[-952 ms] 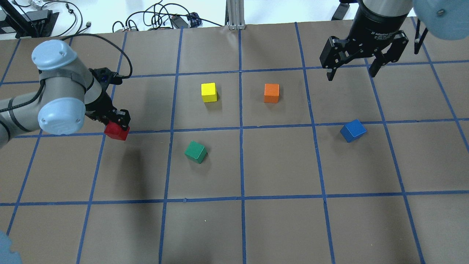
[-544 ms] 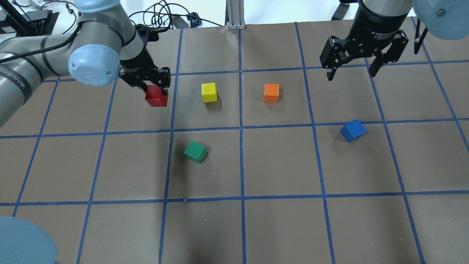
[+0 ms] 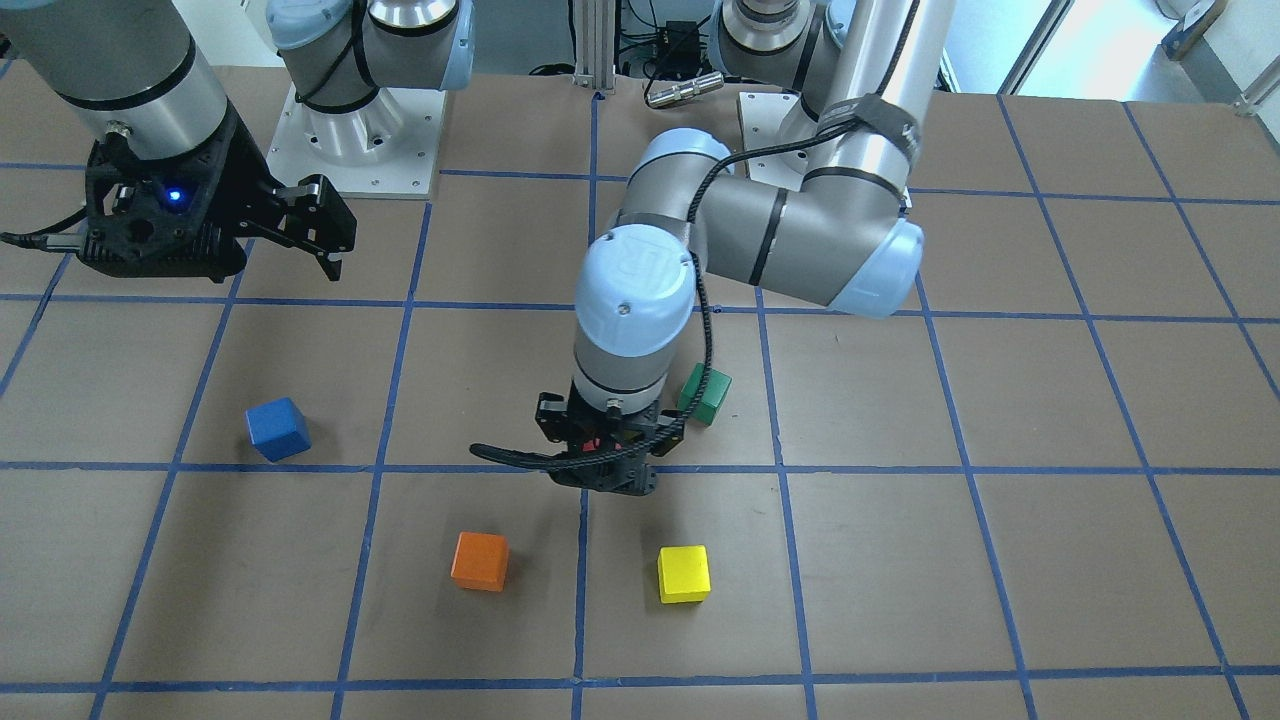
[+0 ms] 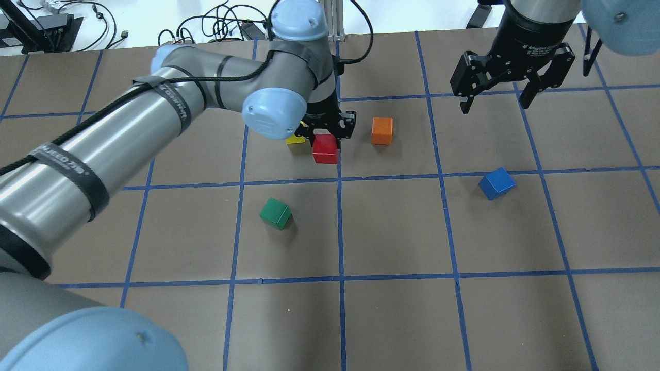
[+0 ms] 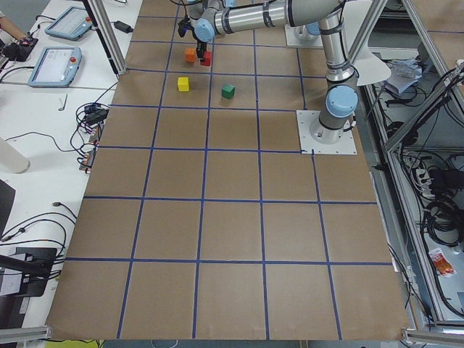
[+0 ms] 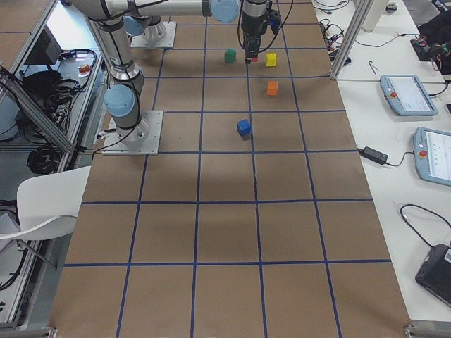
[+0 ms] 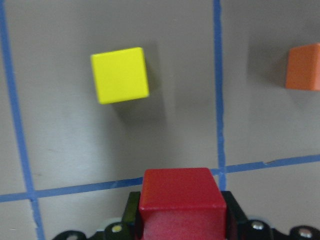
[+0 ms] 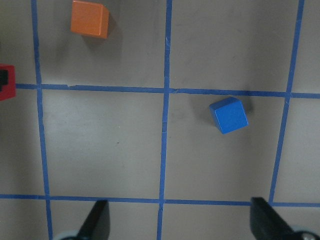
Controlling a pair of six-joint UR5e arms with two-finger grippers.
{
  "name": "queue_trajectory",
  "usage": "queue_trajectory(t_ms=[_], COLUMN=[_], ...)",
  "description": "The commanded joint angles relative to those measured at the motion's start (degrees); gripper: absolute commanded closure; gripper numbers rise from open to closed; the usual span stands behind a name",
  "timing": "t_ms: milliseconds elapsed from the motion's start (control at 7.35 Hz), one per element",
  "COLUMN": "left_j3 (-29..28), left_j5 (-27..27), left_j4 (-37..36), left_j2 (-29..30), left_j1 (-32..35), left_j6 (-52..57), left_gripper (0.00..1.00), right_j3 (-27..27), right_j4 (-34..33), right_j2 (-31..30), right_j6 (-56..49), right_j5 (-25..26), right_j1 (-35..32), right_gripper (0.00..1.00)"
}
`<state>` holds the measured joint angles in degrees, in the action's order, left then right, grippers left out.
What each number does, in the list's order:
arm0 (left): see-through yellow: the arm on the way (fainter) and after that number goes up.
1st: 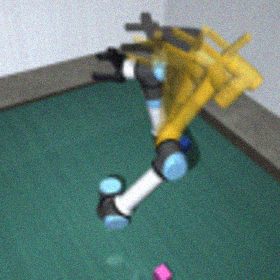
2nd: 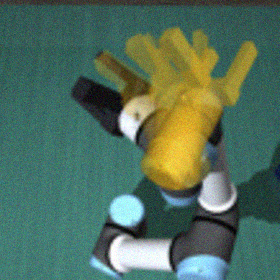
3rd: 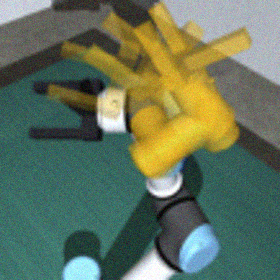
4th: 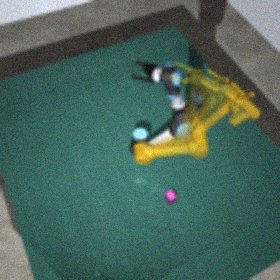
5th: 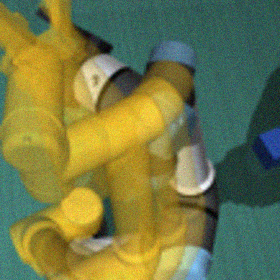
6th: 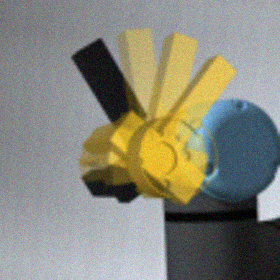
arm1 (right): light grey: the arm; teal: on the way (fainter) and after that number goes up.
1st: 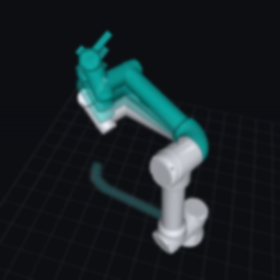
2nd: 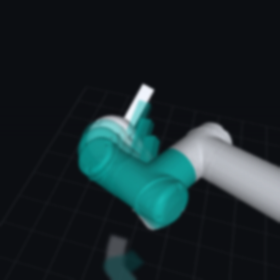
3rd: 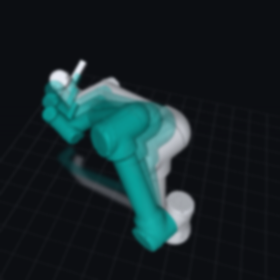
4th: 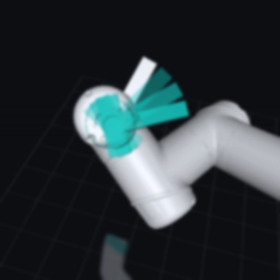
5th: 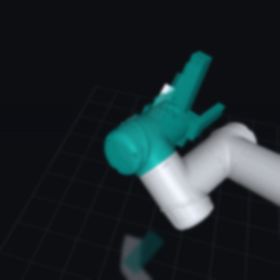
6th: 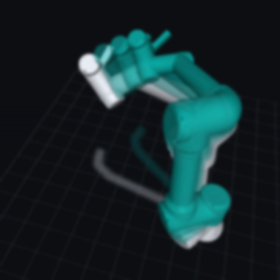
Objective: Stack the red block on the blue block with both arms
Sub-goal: 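Lift the red cube with the left gripper and carry it toward the table center, then set the red cube down and open the left gripper, raising it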
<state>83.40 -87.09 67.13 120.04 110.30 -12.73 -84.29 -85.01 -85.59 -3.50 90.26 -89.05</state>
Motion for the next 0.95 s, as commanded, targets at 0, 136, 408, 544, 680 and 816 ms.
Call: queue_trajectory(t_ms=[0,136,408,544,680,816], left_j3=[0.5,1.2,1.8,1.9,2.2,1.9], left_j5=[-0.1,-0.2,-0.4,-0.4,-0.4,-0.4], left_j4=[-2.5,-3.1,-3.4,-3.3,-3.8,-3.8], left_j2=[3.6,4.7,5.5,5.5,5.1,4.2], left_j1=[1.9,1.9,1.9,1.9,1.9,0.8], left_j6=[-1.7,-1.7,-1.6,-1.9,-2.7,-2.1], left_gripper=[1.00,1.00,0.98,0.28,0.00,0.00], right_j3=[0.0,0.0,0.0,0.0,0.0,0.0], right_j4=[0.1,0.2,0.4,0.4,0.4,0.0], right_j2=[0.0,0.0,0.0,0.0,0.0,0.1], right_j6=[0.1,0.1,0.1,0.2,0.2,0.2], right_j5=[0.0,0.0,0.0,0.0,0.0,0.0], right_j1=[0.0,0.0,0.0,0.0,0.0,0.0], right_gripper=[0.00,0.00,0.00,0.00,0.00,0.00])
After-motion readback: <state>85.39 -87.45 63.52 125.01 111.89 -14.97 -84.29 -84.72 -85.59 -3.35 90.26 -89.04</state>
